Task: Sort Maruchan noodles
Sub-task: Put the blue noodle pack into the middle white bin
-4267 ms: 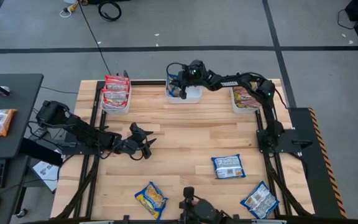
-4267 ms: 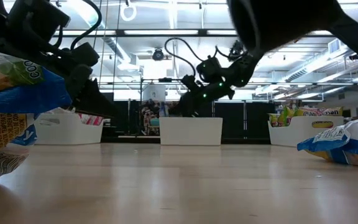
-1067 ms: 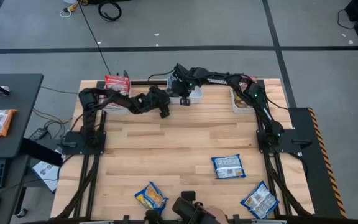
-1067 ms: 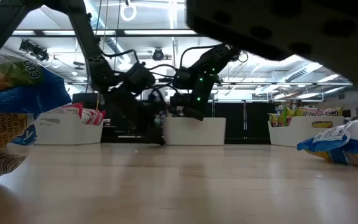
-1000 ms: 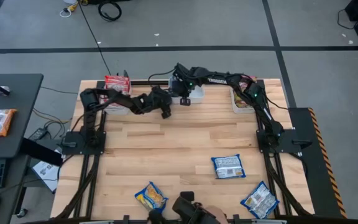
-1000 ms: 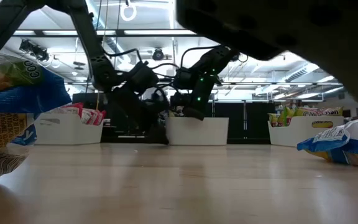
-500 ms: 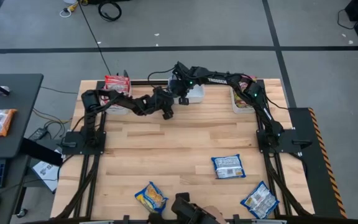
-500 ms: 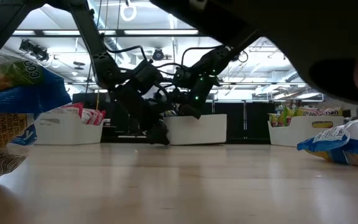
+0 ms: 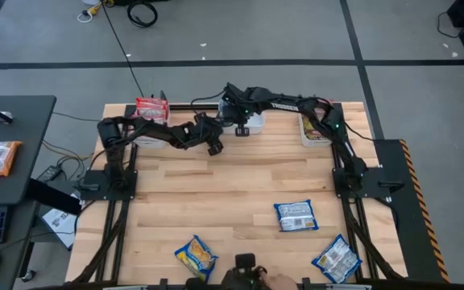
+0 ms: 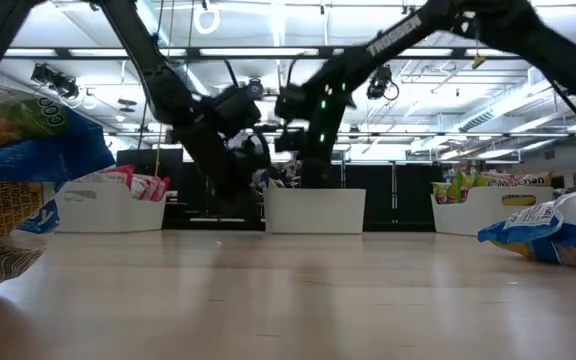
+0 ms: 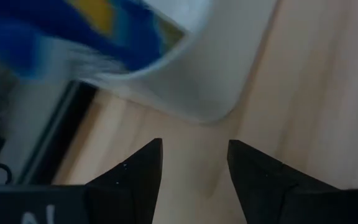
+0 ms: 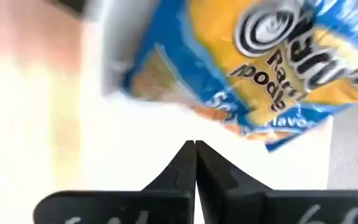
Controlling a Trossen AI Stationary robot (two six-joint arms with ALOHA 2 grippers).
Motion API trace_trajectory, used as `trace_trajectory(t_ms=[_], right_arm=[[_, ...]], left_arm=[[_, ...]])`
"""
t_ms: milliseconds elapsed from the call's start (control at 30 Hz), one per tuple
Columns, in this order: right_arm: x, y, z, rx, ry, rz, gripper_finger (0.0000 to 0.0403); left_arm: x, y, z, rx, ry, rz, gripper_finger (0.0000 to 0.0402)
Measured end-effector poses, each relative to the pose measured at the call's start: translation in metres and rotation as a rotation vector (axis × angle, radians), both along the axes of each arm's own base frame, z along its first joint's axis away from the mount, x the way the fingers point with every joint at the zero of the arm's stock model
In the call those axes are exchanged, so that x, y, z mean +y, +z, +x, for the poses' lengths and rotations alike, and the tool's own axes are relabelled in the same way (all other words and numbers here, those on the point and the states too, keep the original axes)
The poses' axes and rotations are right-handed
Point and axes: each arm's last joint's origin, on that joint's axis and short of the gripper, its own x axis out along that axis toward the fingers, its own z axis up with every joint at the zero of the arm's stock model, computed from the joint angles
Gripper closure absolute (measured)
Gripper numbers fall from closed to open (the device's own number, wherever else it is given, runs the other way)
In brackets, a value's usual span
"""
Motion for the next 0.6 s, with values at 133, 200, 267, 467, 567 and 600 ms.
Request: trace_trajectory(t_ms=[133, 200, 267, 467, 567, 600], right_arm=[[0.028, 0.035, -0.006, 0.038, -0.009, -0.047, 0.0394], [0.047, 0.055, -0.01, 0.042, -0.015, -0.05, 0.0396], [0.071, 0.077, -0.017, 0.051, -0.004, -0.041, 0.0397], [0.168, 0.132, -0.042, 0.05, 0.068, 0.035, 0.0398], [0.224, 0.153, -0.05, -0.028, 0.134, 0.062, 0.0398], [0.243, 0.157, -0.052, -0.057, 0.156, 0.076, 0.0398]], left_arm=[[-0.005, 0.025, -0.007, 0.007, 0.023, 0.006, 0.0214], [-0.01, 0.038, -0.011, 0.007, 0.029, 0.018, 0.0214], [-0.016, 0.053, -0.016, 0.001, 0.045, 0.029, 0.0214], [-0.047, 0.086, -0.029, -0.007, 0.121, 0.053, 0.0214], [-0.069, 0.097, -0.035, -0.018, 0.169, 0.066, 0.0214], [-0.077, 0.099, -0.036, -0.025, 0.175, 0.069, 0.0214]])
